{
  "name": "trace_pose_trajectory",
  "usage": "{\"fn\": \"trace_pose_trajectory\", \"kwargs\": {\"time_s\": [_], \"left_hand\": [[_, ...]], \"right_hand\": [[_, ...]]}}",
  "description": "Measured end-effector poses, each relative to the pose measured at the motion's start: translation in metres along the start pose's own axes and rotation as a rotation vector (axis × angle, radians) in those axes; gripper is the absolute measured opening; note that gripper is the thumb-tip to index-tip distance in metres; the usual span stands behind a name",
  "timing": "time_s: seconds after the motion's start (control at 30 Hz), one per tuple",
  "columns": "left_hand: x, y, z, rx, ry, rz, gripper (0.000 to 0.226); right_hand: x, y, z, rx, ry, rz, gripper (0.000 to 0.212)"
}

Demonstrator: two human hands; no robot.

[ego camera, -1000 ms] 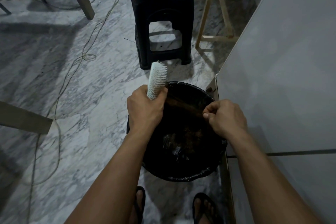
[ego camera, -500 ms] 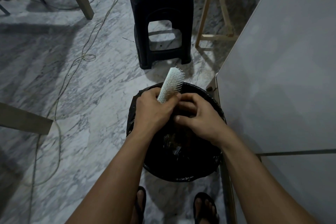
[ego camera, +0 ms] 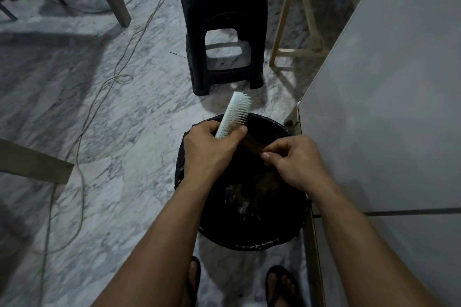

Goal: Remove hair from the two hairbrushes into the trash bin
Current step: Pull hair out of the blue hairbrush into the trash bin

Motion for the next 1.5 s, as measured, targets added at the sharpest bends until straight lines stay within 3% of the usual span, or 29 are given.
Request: {"fn": "trace_pose_trajectory", "kwargs": {"time_s": [0.17,0.33,0.5,0.6,0.67,0.77,0.83,1.07,1.1,1.2,1.27,1.33,1.43,1.5], "left_hand": [[0.012,-0.015,-0.003,-0.109,-0.166,0.097,0.028],[0.008,-0.022,-0.009,-0.18,-0.143,0.128,0.016],[0.014,-0.019,-0.005,-0.222,-0.203,0.121,0.017],[0.018,-0.013,0.002,-0.25,-0.253,0.165,0.019],[0.021,-0.008,0.006,-0.231,-0.296,0.156,0.013],[0.025,-0.003,0.011,-0.199,-0.331,0.133,0.014],[0.026,-0.002,0.011,-0.189,-0.337,0.136,0.015],[0.022,0.001,0.008,-0.184,-0.337,0.165,0.014],[0.022,0.001,0.008,-0.19,-0.343,0.18,0.013],[0.025,0.002,0.012,-0.192,-0.396,0.197,0.015],[0.028,0.004,0.015,-0.177,-0.425,0.19,0.019],[0.028,0.004,0.014,-0.16,-0.419,0.176,0.018],[0.024,0.0,0.007,-0.146,-0.357,0.157,0.014],[0.02,-0.003,0.001,-0.129,-0.302,0.151,0.014]], "right_hand": [[-0.026,0.023,-0.008,0.097,0.128,0.107,0.014],[-0.017,0.034,-0.006,0.12,0.062,0.237,0.025],[-0.005,0.029,-0.005,0.091,-0.025,0.192,0.009],[0.01,0.008,0.0,0.011,-0.137,-0.022,0.054],[0.014,-0.009,0.004,-0.023,-0.135,-0.225,0.064],[0.011,-0.02,0.007,-0.007,-0.042,-0.412,0.043],[0.009,-0.019,0.006,-0.013,0.01,-0.412,0.036],[-0.002,0.0,-0.001,-0.053,0.092,-0.007,0.021],[0.0,0.0,0.0,-0.036,0.084,-0.046,0.023],[0.011,-0.009,0.005,0.045,-0.024,-0.365,0.062],[0.019,-0.017,0.011,0.072,-0.109,-0.486,0.075],[0.02,-0.016,0.012,0.061,-0.11,-0.436,0.065],[0.01,-0.012,0.005,-0.032,-0.029,-0.21,0.021],[0.007,-0.001,0.0,-0.052,-0.017,0.002,0.018]]}}
Point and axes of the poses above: each hand's wrist, its own z-axis away from the middle knuckle, its own x-axis out of the palm, y = z × x, the point moved 10 cm from there along -z, towards the middle knuckle, and after that the axes turned 13 degrees about y, right-handed, at the moved point
